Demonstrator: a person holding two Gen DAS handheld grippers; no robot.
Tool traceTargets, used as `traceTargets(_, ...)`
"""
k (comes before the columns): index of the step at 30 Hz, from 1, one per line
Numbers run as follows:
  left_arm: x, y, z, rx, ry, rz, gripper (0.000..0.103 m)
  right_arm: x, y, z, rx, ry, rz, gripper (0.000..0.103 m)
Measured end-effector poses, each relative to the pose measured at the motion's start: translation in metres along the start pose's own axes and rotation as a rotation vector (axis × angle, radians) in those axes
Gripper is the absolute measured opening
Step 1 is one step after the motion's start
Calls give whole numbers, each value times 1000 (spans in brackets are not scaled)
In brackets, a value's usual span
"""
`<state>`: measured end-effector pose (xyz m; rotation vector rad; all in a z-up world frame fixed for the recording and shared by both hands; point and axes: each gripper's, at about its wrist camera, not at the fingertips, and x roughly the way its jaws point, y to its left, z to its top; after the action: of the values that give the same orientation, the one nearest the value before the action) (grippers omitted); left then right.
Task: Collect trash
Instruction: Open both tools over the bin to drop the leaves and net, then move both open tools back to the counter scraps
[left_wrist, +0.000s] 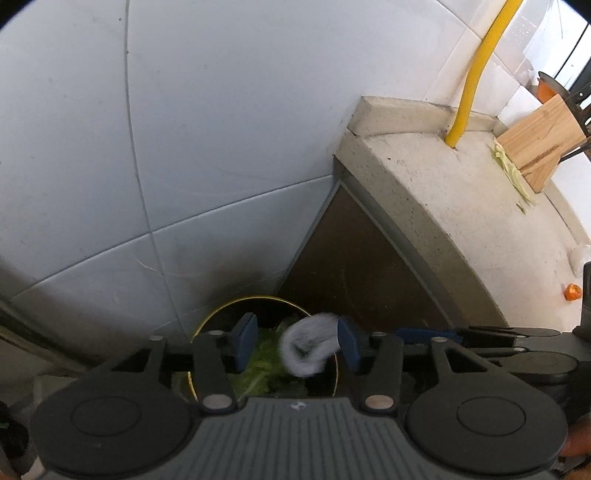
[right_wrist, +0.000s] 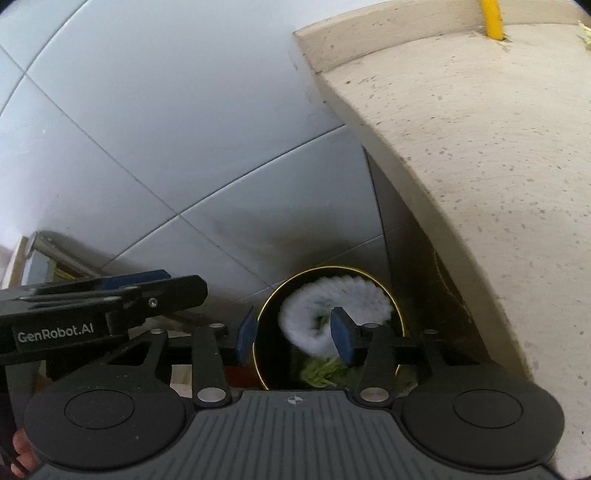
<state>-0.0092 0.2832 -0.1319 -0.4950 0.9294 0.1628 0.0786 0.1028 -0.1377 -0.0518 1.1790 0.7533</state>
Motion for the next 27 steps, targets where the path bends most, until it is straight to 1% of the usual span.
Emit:
traceTargets(6,-2,4,2,-26,-12,-1,44,-9,-2,4,10,-28,0,56)
traceTargets(8,-1,4,2,-33,-6,-5,44,-15,-3,2,12,-36,0,59)
traceTargets(11,-1,1,2,-27,-11,-6,44,-23,-4,0,24,-48,8,60)
traceTargets(15,-3,1,3,-20,-17,-21,44,-40,-8,-3,34,-78,14,60)
traceTargets(19,-5,1,2,-13,-25,-28,44,-60,-12,-8,50,-124,1,60)
traceTargets(23,-8,0,2,-11,-37,-37,45,-86,-26,-17,81,-168,-20,61)
traceTargets(27,-11,-4,0,14,-59,-28,45,-112,-45,-25,107,-203,-31,61)
